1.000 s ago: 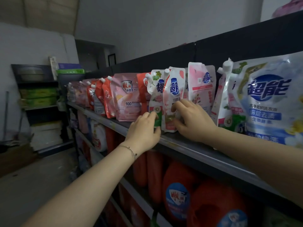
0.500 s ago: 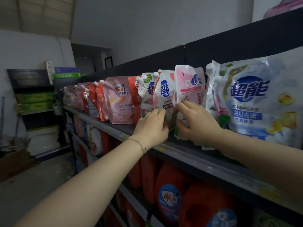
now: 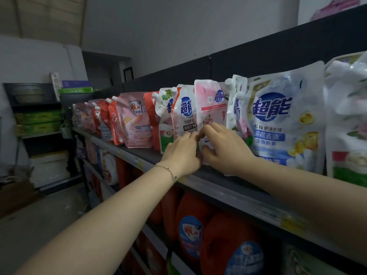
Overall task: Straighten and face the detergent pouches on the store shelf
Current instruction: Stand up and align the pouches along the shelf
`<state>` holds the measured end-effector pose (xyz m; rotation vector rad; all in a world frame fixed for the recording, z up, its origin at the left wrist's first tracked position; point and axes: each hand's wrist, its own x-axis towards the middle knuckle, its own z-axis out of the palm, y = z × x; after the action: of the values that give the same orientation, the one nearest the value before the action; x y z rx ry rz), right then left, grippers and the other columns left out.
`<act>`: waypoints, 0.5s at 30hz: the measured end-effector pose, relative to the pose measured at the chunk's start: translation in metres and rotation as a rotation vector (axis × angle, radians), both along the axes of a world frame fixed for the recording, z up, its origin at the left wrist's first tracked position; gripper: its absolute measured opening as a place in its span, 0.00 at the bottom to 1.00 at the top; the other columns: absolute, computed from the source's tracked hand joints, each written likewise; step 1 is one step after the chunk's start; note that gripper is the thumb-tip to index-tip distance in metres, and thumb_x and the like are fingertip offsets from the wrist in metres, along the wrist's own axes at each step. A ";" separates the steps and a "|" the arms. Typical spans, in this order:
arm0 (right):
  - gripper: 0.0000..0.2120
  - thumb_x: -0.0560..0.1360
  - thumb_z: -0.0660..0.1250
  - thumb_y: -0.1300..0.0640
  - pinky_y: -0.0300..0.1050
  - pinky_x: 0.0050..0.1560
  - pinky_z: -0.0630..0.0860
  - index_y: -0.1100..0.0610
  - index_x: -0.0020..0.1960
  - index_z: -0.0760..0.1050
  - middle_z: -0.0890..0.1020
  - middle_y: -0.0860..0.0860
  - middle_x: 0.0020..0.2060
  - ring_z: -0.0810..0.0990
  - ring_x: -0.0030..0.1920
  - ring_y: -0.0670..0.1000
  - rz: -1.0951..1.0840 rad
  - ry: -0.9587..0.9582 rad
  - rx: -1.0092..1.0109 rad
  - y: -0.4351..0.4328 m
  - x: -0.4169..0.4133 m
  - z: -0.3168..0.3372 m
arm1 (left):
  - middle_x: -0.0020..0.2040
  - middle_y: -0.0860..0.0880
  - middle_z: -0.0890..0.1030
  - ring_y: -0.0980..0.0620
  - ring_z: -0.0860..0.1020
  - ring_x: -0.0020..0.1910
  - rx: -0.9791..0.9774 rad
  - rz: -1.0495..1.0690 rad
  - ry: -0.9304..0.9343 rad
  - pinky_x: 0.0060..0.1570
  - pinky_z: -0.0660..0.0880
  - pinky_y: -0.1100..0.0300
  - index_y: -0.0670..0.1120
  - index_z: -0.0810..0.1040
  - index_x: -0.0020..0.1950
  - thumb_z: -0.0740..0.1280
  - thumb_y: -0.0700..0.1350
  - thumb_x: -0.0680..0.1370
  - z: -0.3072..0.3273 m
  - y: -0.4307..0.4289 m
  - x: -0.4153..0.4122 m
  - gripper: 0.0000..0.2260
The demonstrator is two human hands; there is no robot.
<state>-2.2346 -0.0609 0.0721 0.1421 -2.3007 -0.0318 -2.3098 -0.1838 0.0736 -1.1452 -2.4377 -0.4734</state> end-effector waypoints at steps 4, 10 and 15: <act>0.10 0.73 0.63 0.57 0.48 0.42 0.68 0.59 0.53 0.72 0.76 0.53 0.48 0.73 0.46 0.54 -0.001 -0.010 -0.009 0.003 0.004 -0.001 | 0.62 0.47 0.72 0.44 0.72 0.62 0.008 0.001 -0.013 0.58 0.72 0.47 0.51 0.66 0.67 0.64 0.45 0.74 0.002 0.004 0.006 0.22; 0.11 0.74 0.63 0.56 0.46 0.42 0.66 0.58 0.55 0.71 0.75 0.52 0.49 0.72 0.47 0.52 -0.038 -0.007 -0.035 0.011 -0.002 0.002 | 0.63 0.47 0.72 0.44 0.72 0.62 -0.010 0.026 0.011 0.56 0.72 0.49 0.48 0.67 0.65 0.64 0.45 0.75 0.002 0.007 0.003 0.19; 0.12 0.74 0.62 0.54 0.49 0.45 0.72 0.57 0.56 0.71 0.75 0.51 0.49 0.72 0.48 0.52 -0.052 -0.025 0.009 0.007 -0.014 0.008 | 0.61 0.47 0.73 0.44 0.73 0.60 0.011 0.047 0.013 0.55 0.73 0.48 0.47 0.68 0.61 0.64 0.46 0.75 -0.001 0.000 -0.008 0.16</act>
<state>-2.2489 -0.0538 0.0801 0.0879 -2.3294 -0.0678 -2.3182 -0.1835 0.0729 -1.0807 -2.4419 -0.4627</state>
